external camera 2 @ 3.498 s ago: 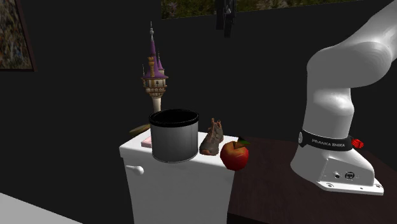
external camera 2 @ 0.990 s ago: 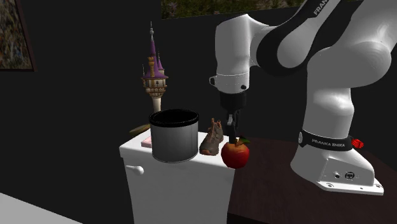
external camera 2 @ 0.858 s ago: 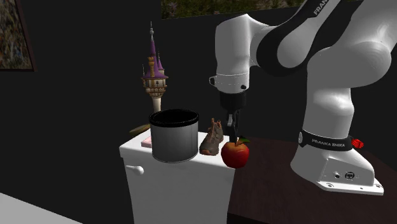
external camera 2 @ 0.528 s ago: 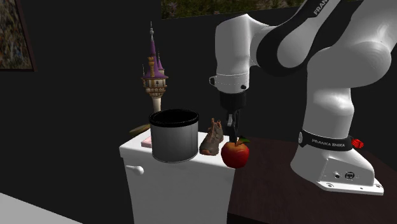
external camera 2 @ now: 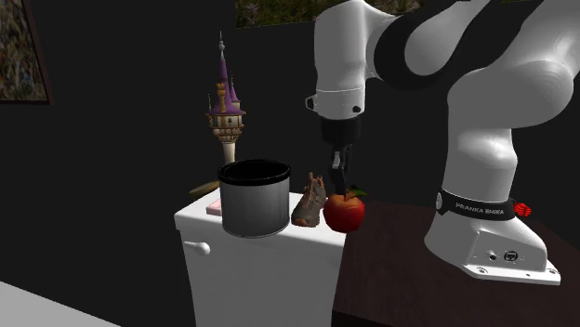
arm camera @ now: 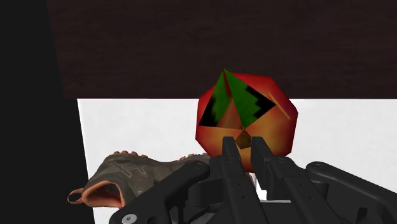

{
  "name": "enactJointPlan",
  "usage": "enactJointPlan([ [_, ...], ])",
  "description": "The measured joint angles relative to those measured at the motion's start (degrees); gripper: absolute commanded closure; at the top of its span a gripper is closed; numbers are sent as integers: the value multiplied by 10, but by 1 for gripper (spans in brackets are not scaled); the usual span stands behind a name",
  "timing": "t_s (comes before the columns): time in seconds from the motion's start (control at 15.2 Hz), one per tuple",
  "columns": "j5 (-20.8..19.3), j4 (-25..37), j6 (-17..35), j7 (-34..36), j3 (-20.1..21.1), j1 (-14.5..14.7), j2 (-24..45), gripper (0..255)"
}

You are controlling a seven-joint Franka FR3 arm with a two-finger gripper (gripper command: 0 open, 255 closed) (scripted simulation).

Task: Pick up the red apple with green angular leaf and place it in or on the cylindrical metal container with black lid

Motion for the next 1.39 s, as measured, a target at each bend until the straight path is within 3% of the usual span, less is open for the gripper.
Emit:
enactJointPlan([
  [1.39, -7, 101, -228, -39, -45, 12, -130, 255],
])
